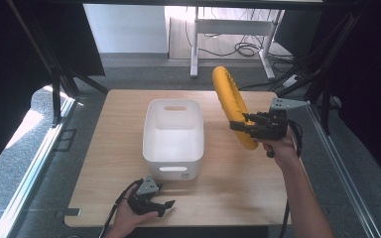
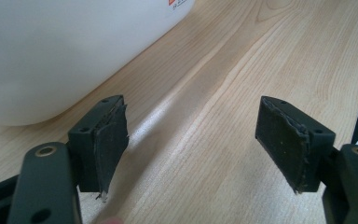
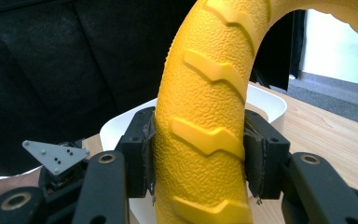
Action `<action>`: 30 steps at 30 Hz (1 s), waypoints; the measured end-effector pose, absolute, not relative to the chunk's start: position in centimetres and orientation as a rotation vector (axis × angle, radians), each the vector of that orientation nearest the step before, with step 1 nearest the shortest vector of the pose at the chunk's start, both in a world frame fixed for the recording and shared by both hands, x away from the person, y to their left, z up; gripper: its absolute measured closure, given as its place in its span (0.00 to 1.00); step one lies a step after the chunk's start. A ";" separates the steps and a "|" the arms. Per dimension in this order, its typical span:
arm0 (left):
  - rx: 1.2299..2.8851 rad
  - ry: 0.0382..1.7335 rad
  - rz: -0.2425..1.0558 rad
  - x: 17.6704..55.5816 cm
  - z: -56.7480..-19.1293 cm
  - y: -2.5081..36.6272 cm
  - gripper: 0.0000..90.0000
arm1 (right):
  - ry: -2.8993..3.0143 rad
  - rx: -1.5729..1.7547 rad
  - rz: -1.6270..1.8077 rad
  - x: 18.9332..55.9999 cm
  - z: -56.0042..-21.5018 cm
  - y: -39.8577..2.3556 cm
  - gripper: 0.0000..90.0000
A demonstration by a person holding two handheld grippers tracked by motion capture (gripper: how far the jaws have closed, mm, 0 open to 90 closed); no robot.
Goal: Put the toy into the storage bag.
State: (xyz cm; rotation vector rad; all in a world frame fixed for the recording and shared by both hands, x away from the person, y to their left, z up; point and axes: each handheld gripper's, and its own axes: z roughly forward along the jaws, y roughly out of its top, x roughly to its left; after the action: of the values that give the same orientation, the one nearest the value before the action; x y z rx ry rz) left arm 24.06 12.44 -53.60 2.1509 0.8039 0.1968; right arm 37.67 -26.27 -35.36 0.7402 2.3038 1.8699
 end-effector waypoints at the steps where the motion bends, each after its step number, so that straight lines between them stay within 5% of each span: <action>1: 2.152 0.803 0.197 24.1 -53.6 12.4 0.28 | 2.302 0.737 1.871 37.7 -35.3 -26.2 0.58; 30: 2.144 0.801 0.196 24.0 -53.5 12.5 0.28 | 2.274 0.648 1.958 36.7 -33.6 -23.5 0.58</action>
State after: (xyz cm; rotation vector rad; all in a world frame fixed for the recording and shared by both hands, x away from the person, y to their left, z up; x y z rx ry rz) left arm 24.00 12.47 -53.49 2.1437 0.8012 0.1963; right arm 36.71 -23.52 -33.65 0.6480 2.2739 1.9582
